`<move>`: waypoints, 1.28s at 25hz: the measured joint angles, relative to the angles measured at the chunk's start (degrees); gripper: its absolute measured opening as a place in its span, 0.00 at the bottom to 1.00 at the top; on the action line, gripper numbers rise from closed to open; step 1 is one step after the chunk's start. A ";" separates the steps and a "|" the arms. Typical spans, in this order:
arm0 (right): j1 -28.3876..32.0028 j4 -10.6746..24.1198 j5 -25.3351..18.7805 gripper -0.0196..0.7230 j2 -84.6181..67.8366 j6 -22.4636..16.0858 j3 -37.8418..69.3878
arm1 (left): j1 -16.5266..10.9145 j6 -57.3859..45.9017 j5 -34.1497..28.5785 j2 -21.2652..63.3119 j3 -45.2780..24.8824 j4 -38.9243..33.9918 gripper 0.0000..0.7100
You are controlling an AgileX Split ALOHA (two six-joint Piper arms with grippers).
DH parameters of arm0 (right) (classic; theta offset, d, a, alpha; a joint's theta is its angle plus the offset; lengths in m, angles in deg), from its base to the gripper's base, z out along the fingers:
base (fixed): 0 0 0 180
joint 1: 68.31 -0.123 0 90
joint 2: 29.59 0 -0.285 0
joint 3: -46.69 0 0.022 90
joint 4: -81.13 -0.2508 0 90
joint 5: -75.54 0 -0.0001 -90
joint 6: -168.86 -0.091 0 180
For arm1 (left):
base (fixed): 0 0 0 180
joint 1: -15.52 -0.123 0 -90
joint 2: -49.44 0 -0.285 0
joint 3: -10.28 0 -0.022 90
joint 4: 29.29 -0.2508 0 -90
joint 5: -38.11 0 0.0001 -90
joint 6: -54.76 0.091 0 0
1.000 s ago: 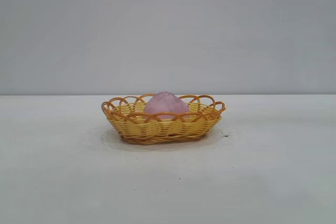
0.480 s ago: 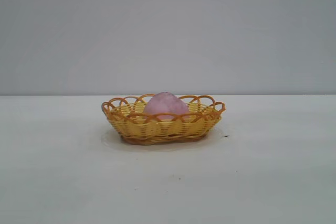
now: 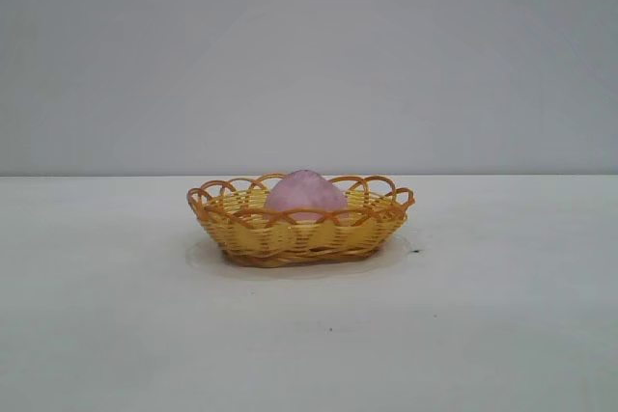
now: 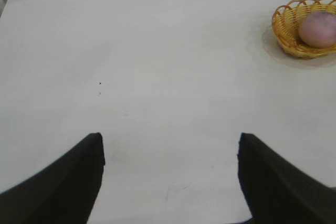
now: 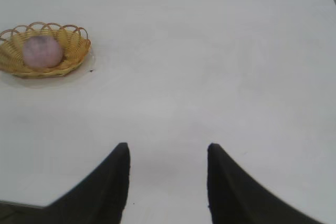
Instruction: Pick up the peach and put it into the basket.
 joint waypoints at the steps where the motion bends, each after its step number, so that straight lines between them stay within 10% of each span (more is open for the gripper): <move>1: 0.00 0.04 0.00 0.42 0.00 0.00 0.00 | 0.00 0.00 0.00 0.00 0.00 0.00 0.74; 32: 1.07 0.04 0.00 0.42 0.00 -0.10 0.00 | 0.00 0.00 0.00 0.00 0.00 0.00 0.74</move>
